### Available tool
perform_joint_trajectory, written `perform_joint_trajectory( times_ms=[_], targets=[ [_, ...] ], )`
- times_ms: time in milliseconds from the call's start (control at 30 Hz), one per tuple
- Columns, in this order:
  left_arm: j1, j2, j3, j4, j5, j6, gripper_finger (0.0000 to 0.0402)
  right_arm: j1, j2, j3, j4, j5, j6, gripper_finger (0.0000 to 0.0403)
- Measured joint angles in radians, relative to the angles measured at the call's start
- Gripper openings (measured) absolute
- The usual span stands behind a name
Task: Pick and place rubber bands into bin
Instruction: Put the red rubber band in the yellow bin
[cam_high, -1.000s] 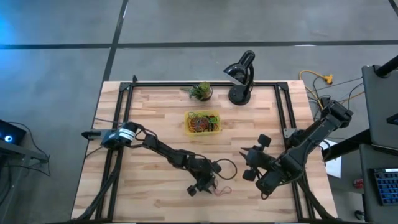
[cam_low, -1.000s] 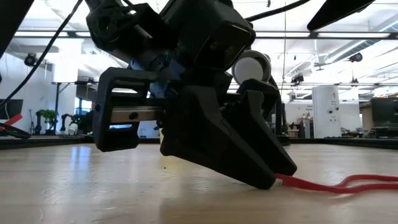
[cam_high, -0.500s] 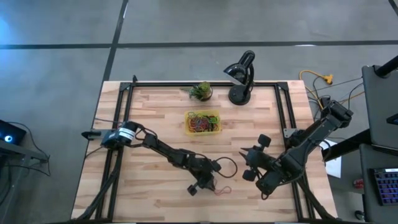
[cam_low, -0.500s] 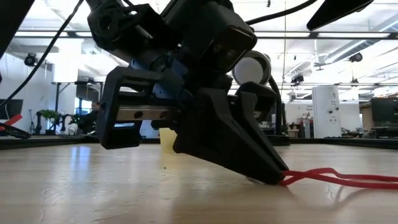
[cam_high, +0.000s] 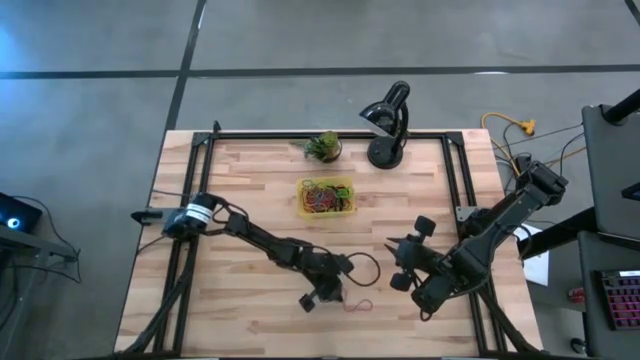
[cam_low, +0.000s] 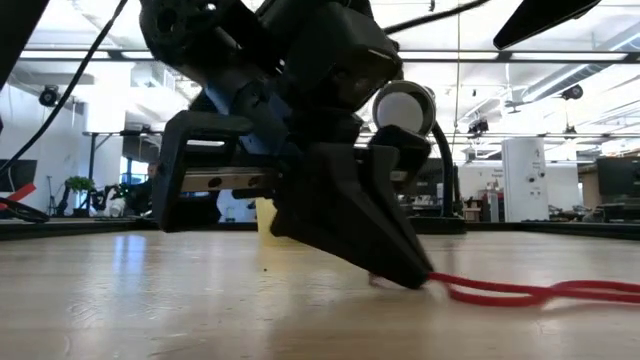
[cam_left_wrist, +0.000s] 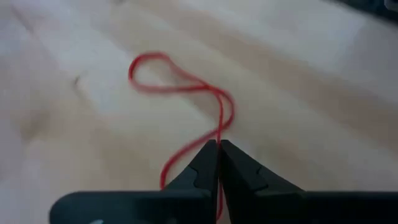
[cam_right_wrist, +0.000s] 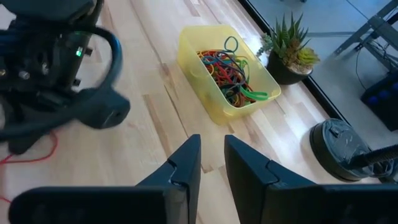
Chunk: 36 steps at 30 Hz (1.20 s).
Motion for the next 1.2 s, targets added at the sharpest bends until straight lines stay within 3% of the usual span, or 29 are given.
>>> perform_joint_trajectory(
  times_ms=[167, 400, 800, 1000, 1200],
  targets=[
    [-0.015, -0.075, -0.026, -0.097, -0.115, 0.03, 0.0, 0.0, 0.0, 0.0, 0.0, 0.0, -0.003, 0.0068],
    [-0.02, -0.239, -0.152, -0.075, -0.205, 0.046, 0.0, 0.0, 0.0, -0.001, -0.001, 0.0, -0.003, 0.0069],
    [-0.009, -0.641, -0.38, -0.066, -0.47, 0.074, 0.0, -0.001, 0.0, -0.001, 0.001, 0.0, -0.003, 0.0066],
    [0.043, -0.801, -0.427, -0.066, -0.514, 0.108, 0.0, -0.001, 0.0, -0.001, 0.002, 0.0, -0.003, 0.006],
    [0.155, -0.875, -0.437, -0.065, -0.515, 0.135, 0.0, -0.001, 0.0, -0.002, 0.002, 0.001, -0.003, 0.0059]
  ],
)
